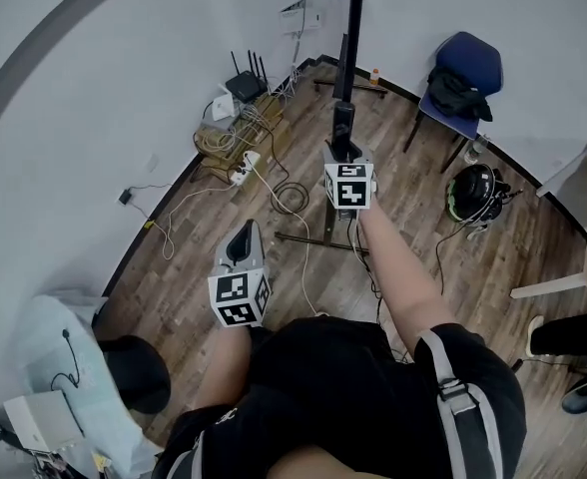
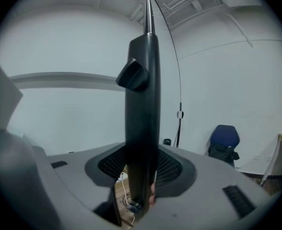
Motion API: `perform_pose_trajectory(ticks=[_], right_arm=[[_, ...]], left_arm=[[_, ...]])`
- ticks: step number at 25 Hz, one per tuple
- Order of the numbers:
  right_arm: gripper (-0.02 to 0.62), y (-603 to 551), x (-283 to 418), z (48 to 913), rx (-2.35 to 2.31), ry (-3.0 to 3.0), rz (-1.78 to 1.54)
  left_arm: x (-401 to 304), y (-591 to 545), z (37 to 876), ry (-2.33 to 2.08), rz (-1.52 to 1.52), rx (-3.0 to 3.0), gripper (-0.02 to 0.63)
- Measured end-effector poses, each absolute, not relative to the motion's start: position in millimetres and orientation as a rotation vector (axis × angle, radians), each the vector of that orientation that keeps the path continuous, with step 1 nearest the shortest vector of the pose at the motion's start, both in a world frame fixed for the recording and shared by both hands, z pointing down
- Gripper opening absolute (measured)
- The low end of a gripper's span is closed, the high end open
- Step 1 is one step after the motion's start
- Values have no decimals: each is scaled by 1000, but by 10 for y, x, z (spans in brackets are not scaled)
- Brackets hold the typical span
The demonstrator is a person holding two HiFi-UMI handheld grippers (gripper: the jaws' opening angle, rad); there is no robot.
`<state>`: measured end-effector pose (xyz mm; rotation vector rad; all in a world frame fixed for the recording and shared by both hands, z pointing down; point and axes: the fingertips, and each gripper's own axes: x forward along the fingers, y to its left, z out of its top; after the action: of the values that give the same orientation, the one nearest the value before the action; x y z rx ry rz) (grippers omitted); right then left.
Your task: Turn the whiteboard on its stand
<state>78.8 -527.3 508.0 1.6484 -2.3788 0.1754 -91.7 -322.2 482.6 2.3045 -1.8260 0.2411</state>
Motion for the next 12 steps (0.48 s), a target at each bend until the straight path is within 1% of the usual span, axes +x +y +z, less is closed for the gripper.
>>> perform_pose_trajectory(ticks=[12], right_arm=[[179,-5067,922,5115,1607,-2379,242]], left_arm=[[-769,-3178,4827,-1788,237,2338,6]])
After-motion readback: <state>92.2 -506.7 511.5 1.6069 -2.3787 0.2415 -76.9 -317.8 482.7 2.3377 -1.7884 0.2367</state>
